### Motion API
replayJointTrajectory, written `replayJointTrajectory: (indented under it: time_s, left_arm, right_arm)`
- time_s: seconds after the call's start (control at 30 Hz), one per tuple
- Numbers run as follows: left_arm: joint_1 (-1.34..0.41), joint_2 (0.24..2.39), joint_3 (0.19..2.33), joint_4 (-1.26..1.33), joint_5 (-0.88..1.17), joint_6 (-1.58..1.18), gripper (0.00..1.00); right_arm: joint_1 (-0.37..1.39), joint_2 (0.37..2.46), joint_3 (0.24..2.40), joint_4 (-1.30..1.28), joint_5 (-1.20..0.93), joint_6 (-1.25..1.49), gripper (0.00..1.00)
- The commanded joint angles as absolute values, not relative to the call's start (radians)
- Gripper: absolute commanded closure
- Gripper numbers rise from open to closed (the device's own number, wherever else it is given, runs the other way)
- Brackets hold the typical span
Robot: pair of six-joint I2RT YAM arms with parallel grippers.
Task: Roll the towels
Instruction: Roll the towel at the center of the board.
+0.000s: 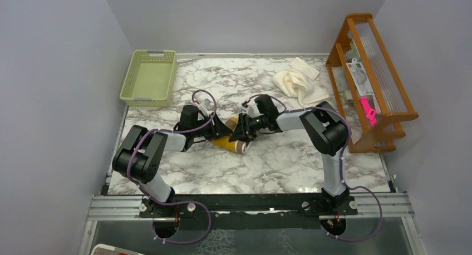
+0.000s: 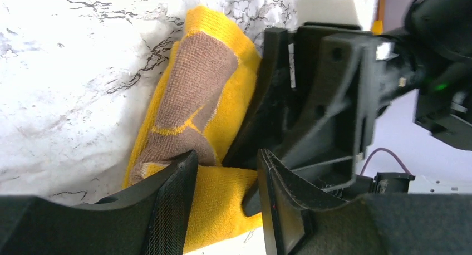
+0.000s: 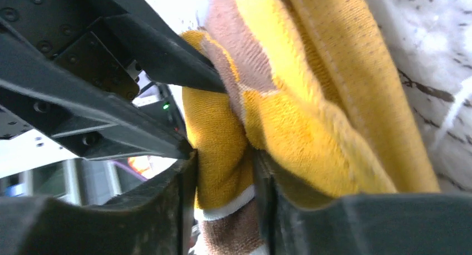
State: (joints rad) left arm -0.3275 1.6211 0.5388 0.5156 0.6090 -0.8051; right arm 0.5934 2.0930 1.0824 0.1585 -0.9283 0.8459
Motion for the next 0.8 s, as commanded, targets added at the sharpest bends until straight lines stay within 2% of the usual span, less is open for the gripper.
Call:
replayJointTrajectory:
  time_s: [0.0, 0.17, 0.27, 0.4, 0.5, 0.77]
  left_arm:
    - [-0.335, 1.662, 0.502, 0.550, 0.540, -0.790, 0.53]
    - [-0.345, 1.689, 0.505, 0.551, 0.533, -0.777, 0.54]
    - [-0.351, 1.708, 0.506, 0.551, 0.529, -0.772, 0.54]
    - [-0.356, 1.747, 0.514, 0.550, 0.533, -0.770, 0.55]
    - [-0.361, 1.760, 0.522, 0.549, 0.535, -0.767, 0.55]
    - [-0.374, 1.794, 0.538, 0.549, 0.533, -0.764, 0.56]
  right_arm:
    - [0.588, 1.952, 1.064, 0.076, -0.714, 0.657, 0.55]
    - [0.589, 1.868, 1.071, -0.109, -0.546, 0.451, 0.54]
    - [0.598, 1.774, 1.021, -0.128, -0.434, 0.331, 0.54]
    - [0.678, 1.560, 0.838, 0.066, -0.280, 0.099, 0.54]
    - [0.775, 1.445, 0.730, 0.226, -0.229, -0.080, 0.47]
    - [0.930, 1.546, 0.732, 0.295, -0.209, -0.296, 0.47]
